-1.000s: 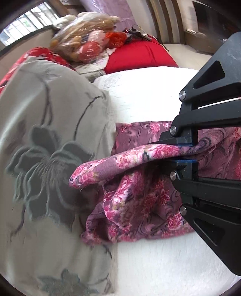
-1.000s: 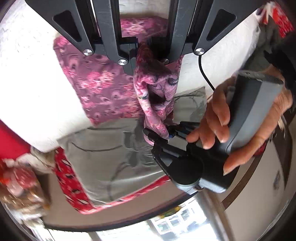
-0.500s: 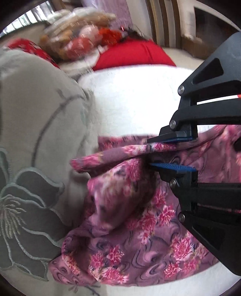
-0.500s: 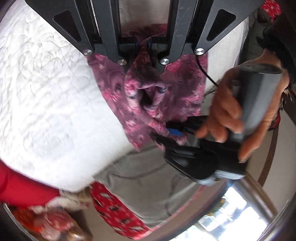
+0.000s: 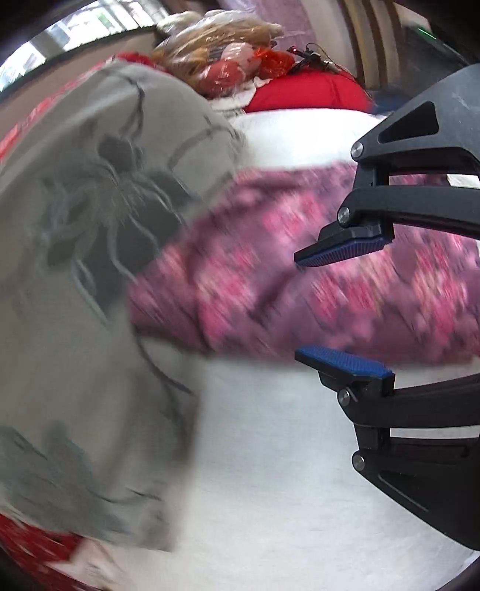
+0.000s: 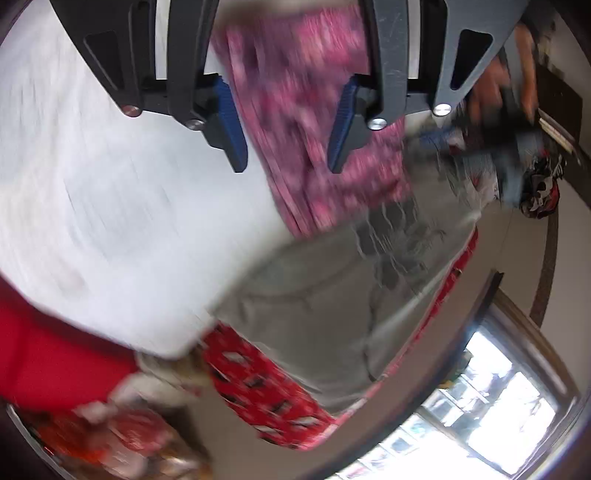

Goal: Fold small clothes

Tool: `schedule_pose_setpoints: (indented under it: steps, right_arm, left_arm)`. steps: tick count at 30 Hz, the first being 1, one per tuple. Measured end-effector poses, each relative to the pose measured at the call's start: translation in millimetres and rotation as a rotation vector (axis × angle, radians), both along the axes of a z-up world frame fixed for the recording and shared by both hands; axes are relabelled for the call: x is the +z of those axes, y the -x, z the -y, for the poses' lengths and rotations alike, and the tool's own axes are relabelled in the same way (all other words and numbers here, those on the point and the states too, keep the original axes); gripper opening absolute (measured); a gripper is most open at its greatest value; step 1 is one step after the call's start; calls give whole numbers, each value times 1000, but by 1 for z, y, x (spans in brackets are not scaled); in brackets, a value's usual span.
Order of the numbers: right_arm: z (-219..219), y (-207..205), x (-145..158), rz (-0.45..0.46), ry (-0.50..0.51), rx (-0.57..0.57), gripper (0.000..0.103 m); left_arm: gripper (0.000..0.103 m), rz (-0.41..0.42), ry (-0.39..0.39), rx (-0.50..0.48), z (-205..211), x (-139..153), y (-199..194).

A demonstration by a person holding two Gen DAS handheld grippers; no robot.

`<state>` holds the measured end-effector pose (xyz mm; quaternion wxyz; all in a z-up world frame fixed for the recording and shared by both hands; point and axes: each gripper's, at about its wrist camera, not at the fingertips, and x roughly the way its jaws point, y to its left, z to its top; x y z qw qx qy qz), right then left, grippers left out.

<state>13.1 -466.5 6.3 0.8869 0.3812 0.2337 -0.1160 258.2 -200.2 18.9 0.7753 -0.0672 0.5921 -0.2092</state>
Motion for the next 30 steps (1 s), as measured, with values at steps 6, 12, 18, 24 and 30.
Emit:
schedule_pose_setpoints:
  steps: [6, 12, 18, 24, 30]
  right_arm:
    - [2, -131, -21, -174, 1, 240, 52]
    - [-8, -164, -33, -184, -5, 340, 6]
    - [9, -152, -31, -189, 56, 220, 5]
    - [8, -138, -32, -274, 6, 269, 15]
    - [-7, -97, -43, -323, -19, 338, 26]
  left_arm:
    - [43, -35, 13, 14, -15, -26, 22]
    - [47, 102, -32, 8, -13, -3, 25]
    - [62, 113, -155, -15, 15, -33, 21]
    - [61, 160, -197, -71, 1, -10, 56]
    - [63, 151, -229, -119, 0, -37, 109]
